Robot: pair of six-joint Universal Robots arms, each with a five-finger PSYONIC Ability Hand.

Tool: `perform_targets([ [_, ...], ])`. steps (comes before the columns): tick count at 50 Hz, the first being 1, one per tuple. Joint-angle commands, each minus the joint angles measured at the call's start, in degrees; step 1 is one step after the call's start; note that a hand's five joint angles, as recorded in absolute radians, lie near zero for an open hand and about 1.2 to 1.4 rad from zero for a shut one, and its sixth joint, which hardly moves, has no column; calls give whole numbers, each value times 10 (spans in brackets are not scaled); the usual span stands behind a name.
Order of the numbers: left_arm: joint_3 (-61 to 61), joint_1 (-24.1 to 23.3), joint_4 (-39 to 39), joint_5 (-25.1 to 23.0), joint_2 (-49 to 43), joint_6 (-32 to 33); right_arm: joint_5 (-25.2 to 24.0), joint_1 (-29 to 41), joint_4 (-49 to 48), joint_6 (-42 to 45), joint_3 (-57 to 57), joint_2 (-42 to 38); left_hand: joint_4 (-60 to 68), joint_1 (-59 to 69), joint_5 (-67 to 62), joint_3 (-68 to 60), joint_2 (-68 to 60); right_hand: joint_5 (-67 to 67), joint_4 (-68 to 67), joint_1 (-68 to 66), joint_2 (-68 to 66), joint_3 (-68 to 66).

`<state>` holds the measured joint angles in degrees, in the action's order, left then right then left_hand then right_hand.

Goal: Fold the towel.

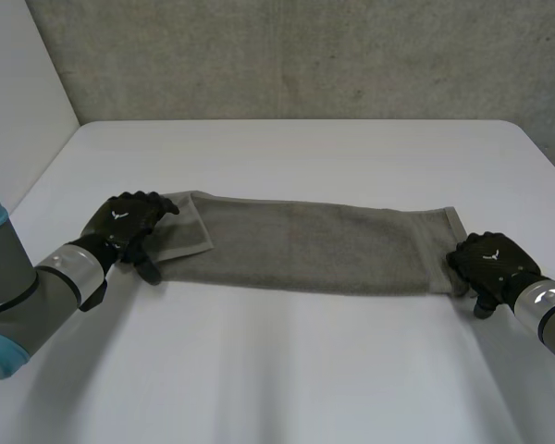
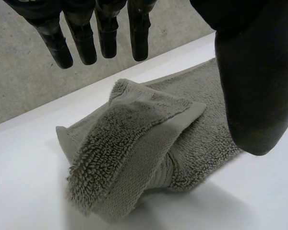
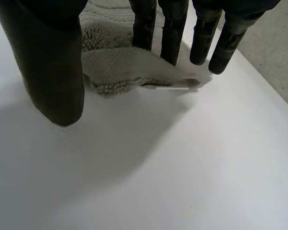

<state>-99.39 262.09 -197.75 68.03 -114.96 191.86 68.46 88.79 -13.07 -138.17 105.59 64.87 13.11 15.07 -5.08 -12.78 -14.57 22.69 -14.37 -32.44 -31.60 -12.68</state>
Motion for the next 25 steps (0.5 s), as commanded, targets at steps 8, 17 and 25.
perform_targets([
  [8,-1,-1,0,0,1,0,-1,2,-5,-70,1,18,-31,-3,3,28,-2,25,44,-27,-36,27],
  [17,-1,0,0,0,1,0,3,25,-33,-76,-9,-15,-31,-3,3,28,-2,38,44,-41,-49,27],
  [25,-1,0,0,-1,1,0,18,39,-50,-80,-19,-36,-31,-3,3,28,-2,157,44,-159,-168,27],
])
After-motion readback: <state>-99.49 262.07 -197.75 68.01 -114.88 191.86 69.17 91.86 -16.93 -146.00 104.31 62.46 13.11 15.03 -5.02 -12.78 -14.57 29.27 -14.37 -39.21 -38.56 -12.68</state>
